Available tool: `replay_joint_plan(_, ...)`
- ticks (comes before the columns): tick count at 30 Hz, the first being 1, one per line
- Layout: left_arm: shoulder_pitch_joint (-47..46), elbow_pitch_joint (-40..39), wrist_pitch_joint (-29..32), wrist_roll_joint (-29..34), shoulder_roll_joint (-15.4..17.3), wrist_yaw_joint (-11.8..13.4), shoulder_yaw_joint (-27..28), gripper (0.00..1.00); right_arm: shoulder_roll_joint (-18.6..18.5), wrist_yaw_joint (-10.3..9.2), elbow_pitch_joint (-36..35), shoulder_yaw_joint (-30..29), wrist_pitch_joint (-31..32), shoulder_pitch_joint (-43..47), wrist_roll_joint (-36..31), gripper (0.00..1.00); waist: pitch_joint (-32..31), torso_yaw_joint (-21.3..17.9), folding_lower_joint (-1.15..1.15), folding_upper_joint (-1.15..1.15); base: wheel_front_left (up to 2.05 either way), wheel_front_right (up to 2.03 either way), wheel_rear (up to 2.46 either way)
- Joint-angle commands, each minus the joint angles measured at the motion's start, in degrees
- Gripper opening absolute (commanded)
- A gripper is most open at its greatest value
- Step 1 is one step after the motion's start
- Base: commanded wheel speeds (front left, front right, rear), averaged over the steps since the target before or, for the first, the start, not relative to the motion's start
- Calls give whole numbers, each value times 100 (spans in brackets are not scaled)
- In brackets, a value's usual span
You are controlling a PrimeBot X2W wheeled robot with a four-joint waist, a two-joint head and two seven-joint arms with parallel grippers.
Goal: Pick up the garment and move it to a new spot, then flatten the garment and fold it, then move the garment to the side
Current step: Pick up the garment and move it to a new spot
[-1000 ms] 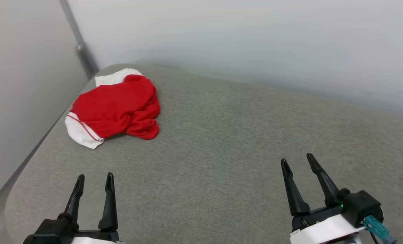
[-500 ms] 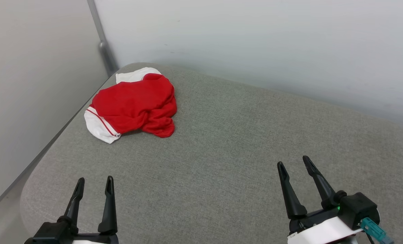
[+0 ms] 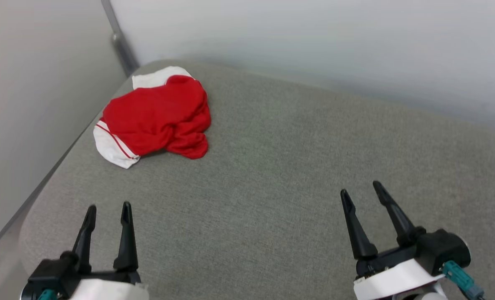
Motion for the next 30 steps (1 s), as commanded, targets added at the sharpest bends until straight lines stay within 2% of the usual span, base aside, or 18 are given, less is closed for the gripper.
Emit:
replay_joint_plan(1, -142, 21, -15, 29, -8, -7, 7, 100, 1, -2, -45, -23, -12, -125, -40, 100, 262, -93, 0, 0, 0, 0, 0)
replay_joint_plan(3, -418, 133, -15, -24, 80, -12, -72, 100, 0, -2, -95, -82, -12, -205, -189, 100, 531, -152, 0, 0, 0, 0, 0)
replay_joint_plan(6, -916, 412, -15, -249, 382, -10, -140, 100, -2, -2, -199, -163, -12, -343, -395, 100, 942, -265, 0, 0, 0, 0, 0)
replay_joint_plan(8, -1242, 787, -13, -649, 565, -11, -193, 100, -2, -2, -266, -208, -12, -428, -545, 100, 1230, -356, 0, 0, 0, 0, 0)
replay_joint_plan(11, -2040, 1158, 35, -1075, 1185, -12, -279, 100, -9, -2, -413, -296, -12, -562, -717, 100, 1659, -492, 0, 0, 0, 0, 0)
replay_joint_plan(14, -2711, 1573, 421, -1649, 1755, -12, -522, 100, -60, -2, -540, -380, -12, -674, -845, 100, 2048, -633, 0, 0, 0, 0, 0)
replay_joint_plan(16, -3243, 1797, 833, -2129, 2244, -13, -722, 100, -98, -2, -620, -443, -12, -751, -895, 100, 2286, -710, 0, 0, 0, 0, 0)
replay_joint_plan(21, -4412, 2422, 2063, -3355, 3041, -13, -1098, 100, -160, -2, -808, -581, -12, -850, -982, 100, 2794, -846, 0, 0, 0, 0, 0)
replay_joint_plan(26, -5282, 3018, 3775, -4204, 3603, -13, -1571, 100, -163, -2, -978, -566, -12, -901, -1042, 100, 3172, -1021, 0, 0, 0, 0, 0)
replay_joint_plan(30, -5752, 3413, 4942, -4818, 3920, -14, -1756, 100, -132, -2, -1084, -560, -11, -978, -1078, 100, 3457, -1175, 0, 0, 0, 0, 0)
